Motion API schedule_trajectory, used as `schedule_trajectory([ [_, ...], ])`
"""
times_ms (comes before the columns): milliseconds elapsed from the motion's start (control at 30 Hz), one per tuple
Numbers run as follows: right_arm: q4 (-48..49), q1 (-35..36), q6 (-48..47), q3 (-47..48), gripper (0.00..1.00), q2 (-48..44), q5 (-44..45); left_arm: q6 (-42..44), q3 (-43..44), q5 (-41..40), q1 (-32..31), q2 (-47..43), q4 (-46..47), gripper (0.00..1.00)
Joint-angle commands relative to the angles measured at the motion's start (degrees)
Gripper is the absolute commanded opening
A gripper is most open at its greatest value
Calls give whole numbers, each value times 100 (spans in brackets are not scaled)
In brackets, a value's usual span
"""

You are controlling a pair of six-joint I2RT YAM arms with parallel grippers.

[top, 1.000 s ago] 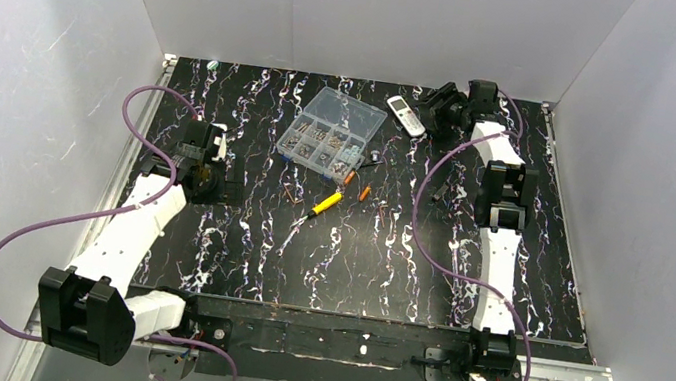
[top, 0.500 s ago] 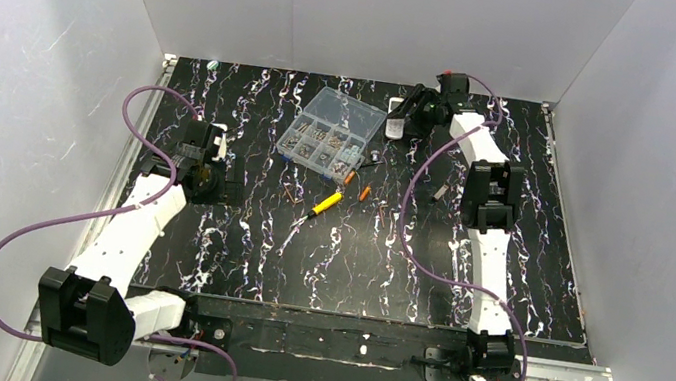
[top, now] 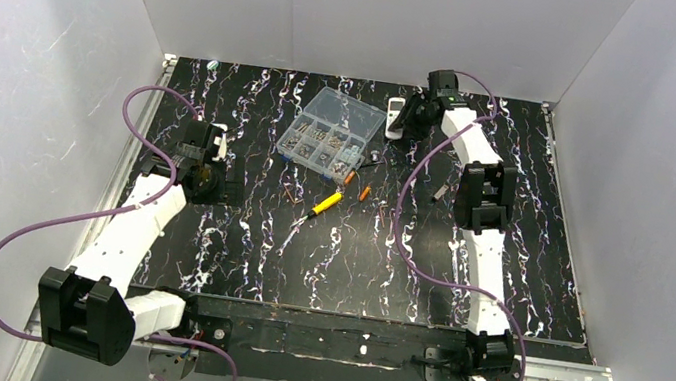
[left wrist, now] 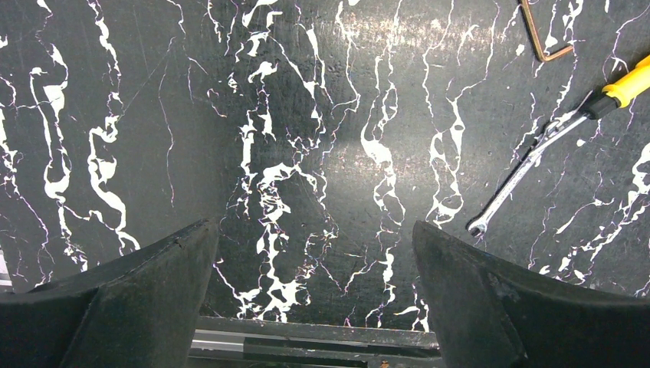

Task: Load the batteries into the remote control
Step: Move the remote control to the center of the board.

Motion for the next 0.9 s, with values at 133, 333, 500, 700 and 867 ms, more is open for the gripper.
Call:
schedule_trajectory([
  [133, -866, 239, -381, 145, 38, 14, 684, 55, 126, 28, 37, -22, -486, 100],
  [333, -612, 244, -379, -182, 17, -133, 520, 64, 126, 25, 35, -2, -485, 100],
  [500, 110, 244, -410, -865, 1, -554, 148, 74, 138, 19, 33, 21, -494, 99],
  [700, 933, 237, -692, -1920, 1, -1492, 532, 74, 125, 27, 35, 26, -485, 99],
  [867, 1395, 240, -935, -2824, 1, -2368, 1026, 65, 124, 42, 42, 32, -474, 99],
])
